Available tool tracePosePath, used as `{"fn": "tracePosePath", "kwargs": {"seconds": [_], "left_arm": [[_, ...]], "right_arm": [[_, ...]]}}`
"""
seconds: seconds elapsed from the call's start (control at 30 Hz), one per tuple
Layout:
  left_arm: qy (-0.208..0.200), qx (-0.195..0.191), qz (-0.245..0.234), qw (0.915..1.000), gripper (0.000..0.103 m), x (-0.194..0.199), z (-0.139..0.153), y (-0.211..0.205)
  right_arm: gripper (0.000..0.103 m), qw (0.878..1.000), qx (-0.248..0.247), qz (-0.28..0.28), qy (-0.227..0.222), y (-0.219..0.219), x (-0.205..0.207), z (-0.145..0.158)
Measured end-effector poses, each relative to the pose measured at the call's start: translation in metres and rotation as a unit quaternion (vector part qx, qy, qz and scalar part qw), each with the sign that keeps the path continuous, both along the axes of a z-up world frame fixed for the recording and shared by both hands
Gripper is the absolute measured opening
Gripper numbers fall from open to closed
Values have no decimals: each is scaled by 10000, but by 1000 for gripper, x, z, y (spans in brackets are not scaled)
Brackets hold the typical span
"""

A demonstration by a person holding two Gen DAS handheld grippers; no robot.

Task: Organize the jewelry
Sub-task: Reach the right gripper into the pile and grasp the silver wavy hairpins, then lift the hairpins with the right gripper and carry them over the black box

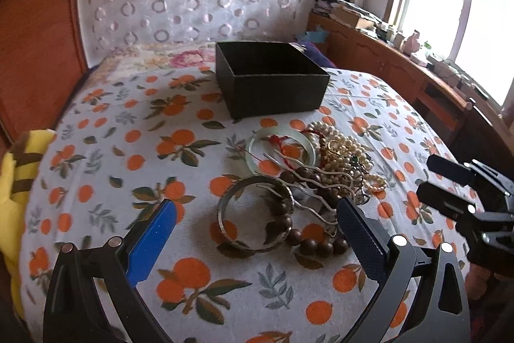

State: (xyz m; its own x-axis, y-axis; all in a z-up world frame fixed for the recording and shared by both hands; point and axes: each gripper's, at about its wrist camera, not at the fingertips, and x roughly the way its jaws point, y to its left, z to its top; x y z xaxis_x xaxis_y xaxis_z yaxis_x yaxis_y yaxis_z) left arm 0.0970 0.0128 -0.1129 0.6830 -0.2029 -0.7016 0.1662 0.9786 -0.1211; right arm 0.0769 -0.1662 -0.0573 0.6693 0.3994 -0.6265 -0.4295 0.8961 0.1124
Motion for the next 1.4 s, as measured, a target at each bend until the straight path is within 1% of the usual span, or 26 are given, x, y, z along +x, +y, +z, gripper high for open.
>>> {"fn": "tracePosePath", "kwargs": {"seconds": [0.07,0.13,0.2,0.43,0.47,0.53,0.6,0.63,0.67,0.9,1.27,1.4], "left_arm": [[109,-179,-82,9997,86,6,-4,1],[243,-275,-97,9993,75,12,-9,1],[369,-331,-93,9987,68,17,-14,2],[525,-400,-60,9978,62,24,-20,3],[536,-388,-52,9978,61,24,-20,3],[512,-344,-34,9981,55,24,-20,3],[506,-378,-56,9980,55,24,-20,5],[497,-378,-60,9980,55,24,-20,6],[480,-370,-44,9982,55,22,-20,7],[333,-379,120,9987,55,12,-14,14],[-6,-356,203,9992,55,-6,5,22],[-51,-290,204,9994,55,-7,7,22]], "right_arm": [[59,10000,-16,5,21,0,0,-2],[59,10000,-17,8,45,0,1,-3],[59,10000,-20,22,62,1,1,-4],[59,9998,27,132,149,4,3,-8],[57,9997,45,158,172,5,4,-8],[49,9995,46,208,227,7,7,-10],[45,9993,65,240,287,9,11,-11],[41,9990,96,268,332,11,13,-12],[39,9988,127,290,375,13,15,-12],[39,9962,304,437,684,29,28,-17],[39,9897,544,407,1259,43,49,-30],[26,9895,496,370,1307,47,54,-32]]}}
